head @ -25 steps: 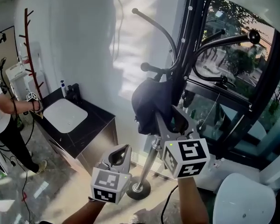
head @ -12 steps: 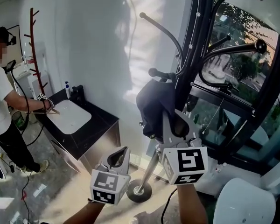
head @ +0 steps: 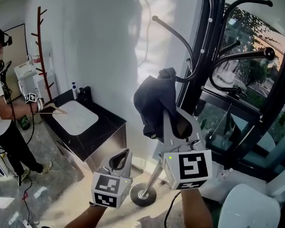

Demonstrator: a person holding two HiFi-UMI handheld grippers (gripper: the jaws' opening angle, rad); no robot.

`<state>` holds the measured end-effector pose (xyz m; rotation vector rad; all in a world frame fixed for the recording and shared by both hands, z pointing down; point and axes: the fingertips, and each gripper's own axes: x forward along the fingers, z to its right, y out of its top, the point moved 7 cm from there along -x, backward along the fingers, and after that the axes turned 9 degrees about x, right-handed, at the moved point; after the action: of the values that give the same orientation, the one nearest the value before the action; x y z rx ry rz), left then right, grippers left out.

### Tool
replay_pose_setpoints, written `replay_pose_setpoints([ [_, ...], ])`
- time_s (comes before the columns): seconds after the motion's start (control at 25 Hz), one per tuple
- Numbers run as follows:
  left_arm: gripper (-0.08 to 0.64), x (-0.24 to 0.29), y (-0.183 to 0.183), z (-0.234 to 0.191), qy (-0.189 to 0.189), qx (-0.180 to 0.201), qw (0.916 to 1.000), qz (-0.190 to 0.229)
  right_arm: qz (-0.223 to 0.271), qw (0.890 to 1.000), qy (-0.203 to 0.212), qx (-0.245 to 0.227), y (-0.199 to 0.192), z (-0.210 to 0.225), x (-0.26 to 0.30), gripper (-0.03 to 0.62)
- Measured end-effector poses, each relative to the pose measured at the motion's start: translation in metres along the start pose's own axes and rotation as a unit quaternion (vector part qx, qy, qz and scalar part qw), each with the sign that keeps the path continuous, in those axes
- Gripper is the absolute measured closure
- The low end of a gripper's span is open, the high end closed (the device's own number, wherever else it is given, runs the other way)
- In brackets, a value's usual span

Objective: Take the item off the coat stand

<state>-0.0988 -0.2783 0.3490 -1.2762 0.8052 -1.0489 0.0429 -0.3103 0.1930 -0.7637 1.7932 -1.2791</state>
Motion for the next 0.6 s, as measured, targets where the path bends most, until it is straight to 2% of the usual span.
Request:
replay_pose_setpoints([
  [0.28, 0.563, -0.013, 0.002, -0.009, 0.021, -0.006, 0.9998, 0.004, -0.012, 1.0, 0.024, -0.009, -0.011, -0.014, 0.005, 0.568],
  [0.6, 0.563, -0.037, 0.0, -0.022, 0.046, -0.012, 0.9988, 0.003, -0.034, 0.999, 0.036, 0.023, -0.035, -0.047, -0.014, 0.568],
])
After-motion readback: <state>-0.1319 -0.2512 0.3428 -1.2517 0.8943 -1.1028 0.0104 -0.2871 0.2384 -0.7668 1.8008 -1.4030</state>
